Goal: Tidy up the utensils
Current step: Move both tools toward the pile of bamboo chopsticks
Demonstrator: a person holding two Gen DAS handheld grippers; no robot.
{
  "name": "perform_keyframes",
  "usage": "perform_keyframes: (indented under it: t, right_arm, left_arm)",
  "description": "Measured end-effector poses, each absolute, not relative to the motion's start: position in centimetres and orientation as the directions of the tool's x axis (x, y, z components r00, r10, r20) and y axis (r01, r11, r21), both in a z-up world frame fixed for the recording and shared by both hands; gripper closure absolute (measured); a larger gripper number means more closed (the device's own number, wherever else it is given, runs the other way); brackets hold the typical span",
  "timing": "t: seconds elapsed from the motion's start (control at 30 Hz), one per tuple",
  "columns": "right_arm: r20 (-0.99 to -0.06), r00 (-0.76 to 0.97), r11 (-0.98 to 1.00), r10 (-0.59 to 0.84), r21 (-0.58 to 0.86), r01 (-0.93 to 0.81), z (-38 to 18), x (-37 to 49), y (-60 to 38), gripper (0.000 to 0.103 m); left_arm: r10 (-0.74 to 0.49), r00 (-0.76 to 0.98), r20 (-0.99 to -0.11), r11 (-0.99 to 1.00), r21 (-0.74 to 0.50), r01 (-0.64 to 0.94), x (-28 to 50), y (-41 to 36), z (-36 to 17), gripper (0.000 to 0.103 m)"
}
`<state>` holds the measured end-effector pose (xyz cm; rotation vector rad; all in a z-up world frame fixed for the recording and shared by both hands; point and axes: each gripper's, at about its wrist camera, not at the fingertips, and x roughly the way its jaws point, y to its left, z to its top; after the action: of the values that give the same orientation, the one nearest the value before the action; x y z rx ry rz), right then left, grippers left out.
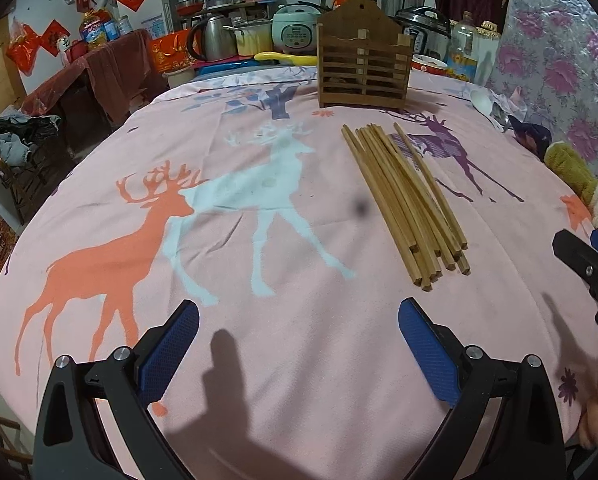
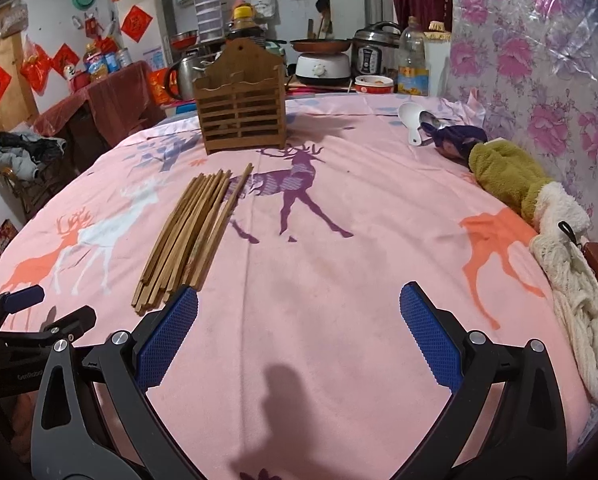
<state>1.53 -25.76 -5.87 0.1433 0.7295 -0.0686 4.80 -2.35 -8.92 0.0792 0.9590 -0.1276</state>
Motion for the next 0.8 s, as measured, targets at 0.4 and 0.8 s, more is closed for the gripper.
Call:
perform_keyframes:
  t: [0.4,0.8]
  right_arm:
    - [-0.702,0.708,0.981,0.078,0.182,0.071,-7.0,4.7,-26.0,0.006]
    - [-0.700,0.684,0.926,0.207,0.367,0.094,-8.4,5.4,-28.6,0.006]
  left_arm:
    - [-0.114,0.520,-0.846,0.980,-0.009,0.199,6.9,-4.1,-9.0,0.005]
    - [-0.056,0.470,-0.881,0.989,0.014,0.144,11.4,-3.8,-10.2,0.005]
